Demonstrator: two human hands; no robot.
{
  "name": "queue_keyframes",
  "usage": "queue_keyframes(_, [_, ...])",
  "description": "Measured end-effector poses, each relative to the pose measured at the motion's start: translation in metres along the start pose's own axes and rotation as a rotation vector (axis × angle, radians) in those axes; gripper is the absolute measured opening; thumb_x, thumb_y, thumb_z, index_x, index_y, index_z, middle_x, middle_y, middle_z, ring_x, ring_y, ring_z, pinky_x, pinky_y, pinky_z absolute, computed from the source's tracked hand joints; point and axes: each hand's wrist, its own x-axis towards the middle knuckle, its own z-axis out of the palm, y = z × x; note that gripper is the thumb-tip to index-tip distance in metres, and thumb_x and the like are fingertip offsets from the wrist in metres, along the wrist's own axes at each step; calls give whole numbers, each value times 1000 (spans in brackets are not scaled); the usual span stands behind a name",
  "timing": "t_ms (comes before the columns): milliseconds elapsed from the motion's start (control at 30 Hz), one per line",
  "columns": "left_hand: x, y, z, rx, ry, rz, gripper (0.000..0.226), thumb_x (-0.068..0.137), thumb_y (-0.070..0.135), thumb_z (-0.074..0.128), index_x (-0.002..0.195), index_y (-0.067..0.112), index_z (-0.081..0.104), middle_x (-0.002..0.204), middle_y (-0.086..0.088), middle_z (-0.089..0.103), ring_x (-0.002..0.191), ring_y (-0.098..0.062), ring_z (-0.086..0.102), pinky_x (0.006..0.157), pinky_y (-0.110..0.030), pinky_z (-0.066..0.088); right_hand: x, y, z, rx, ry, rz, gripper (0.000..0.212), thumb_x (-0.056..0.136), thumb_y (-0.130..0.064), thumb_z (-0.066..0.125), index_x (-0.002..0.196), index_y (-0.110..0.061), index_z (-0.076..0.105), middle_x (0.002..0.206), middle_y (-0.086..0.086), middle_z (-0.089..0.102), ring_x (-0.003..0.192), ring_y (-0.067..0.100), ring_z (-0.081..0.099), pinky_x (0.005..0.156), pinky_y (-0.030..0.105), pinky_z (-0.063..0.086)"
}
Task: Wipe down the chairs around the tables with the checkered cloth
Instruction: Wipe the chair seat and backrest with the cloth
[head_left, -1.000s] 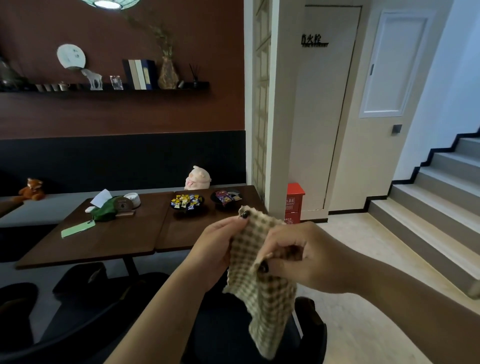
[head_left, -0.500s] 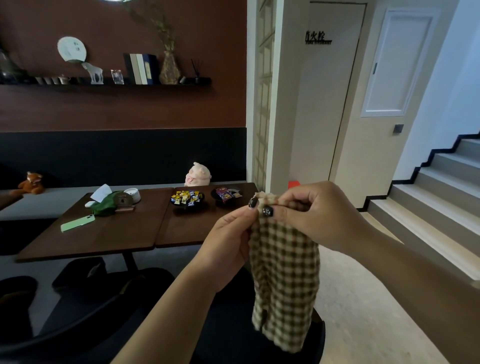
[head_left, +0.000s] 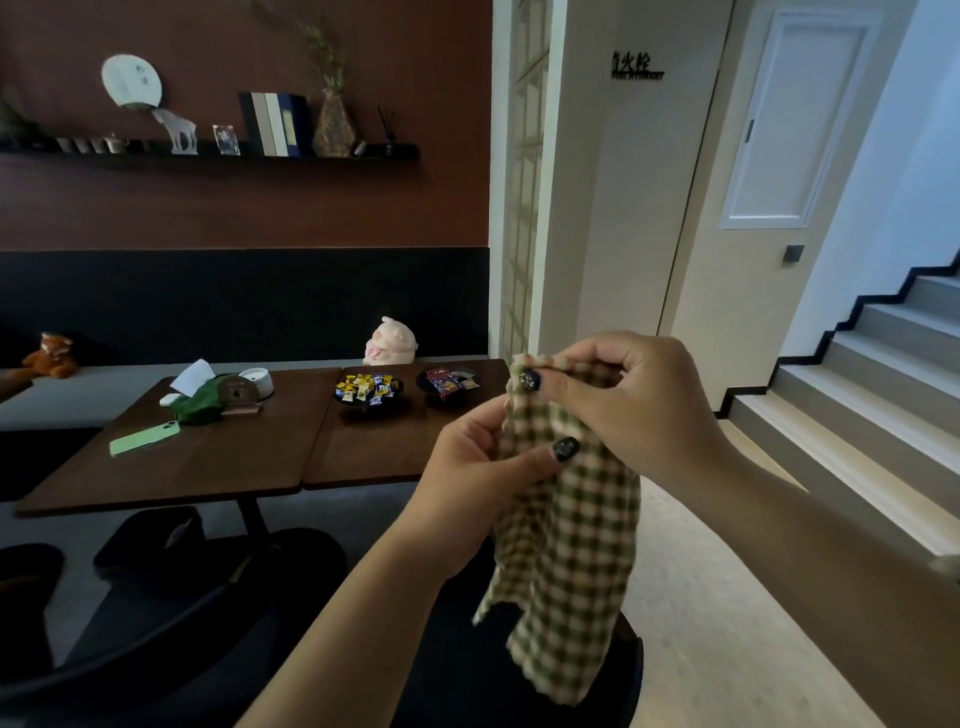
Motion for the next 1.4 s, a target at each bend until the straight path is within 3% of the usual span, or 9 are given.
queue_keyframes(100, [4,1,-3,-12,90,36,32,84,7,68,116,8,66,112,-20,69,101,-30,68,80,-36,56,2,8,0,45,60,100,39,71,-46,76,104,-28,67,91,-13,63,82,1,59,69,11,47])
queue_keyframes(200, [6,4,-11,-49,176,88,39,87,10,64,125,15,60,116,-18,68,106,-31,66,84,-41,56,-3,20,1,413,-114,532,75,52,-56,78,118,-26,58,104,-12,67,91,2,65,74,20,52])
queue_keyframes(300, [7,9,-17,-33,284,146,41,84,14,65,123,24,58,112,-15,70,104,-31,67,88,-48,55,-14,38,6,852,-297,741,57,65,-30,77,117,-13,62,107,2,72,95,17,69,75,32,56])
queue_keyframes(467, [8,18,-22,210,307,222,37,91,4,57,123,22,52,103,-5,74,97,-21,70,82,-38,58,-9,34,6,608,-138,504,25,69,-8,78,92,-15,71,84,8,74,79,17,72,64,20,55])
queue_keyframes(633, [7,23,-28,170,241,205,30,86,18,61,115,12,62,95,-12,74,88,-23,72,69,-34,59,5,10,-14,174,-34,-128,39,68,-11,82,95,-37,69,70,-6,67,73,9,68,75,23,57])
queue_keyframes(833, [10,22,-34,-17,123,82,23,78,17,66,99,11,73,96,-11,74,85,-21,72,70,-33,59,17,8,-30,-101,51,-456,33,78,-15,74,110,-14,68,79,-14,64,80,4,65,84,13,52])
queue_keyframes(1033, [15,19,-29,-93,203,-38,25,85,15,55,100,3,71,96,-16,73,80,-23,71,64,-34,59,-2,42,-7,601,-512,613,66,62,-32,80,122,-17,57,108,-2,71,105,18,66,93,42,52])
queue_keyframes(1133, [17,19,-32,-93,274,-108,25,93,14,51,98,7,75,104,-17,72,89,-27,72,71,-35,60,-29,56,9,698,-683,611,45,67,-21,80,110,-12,68,111,6,71,107,23,66,87,32,54])
queue_keyframes(1400, [10,9,-50,-202,419,-163,21,97,16,49,105,6,66,91,-10,73,75,-19,72,59,-29,57,-16,56,-1,785,-594,835,15,75,-20,73,88,-16,79,101,6,74,88,19,72,67,23,56])
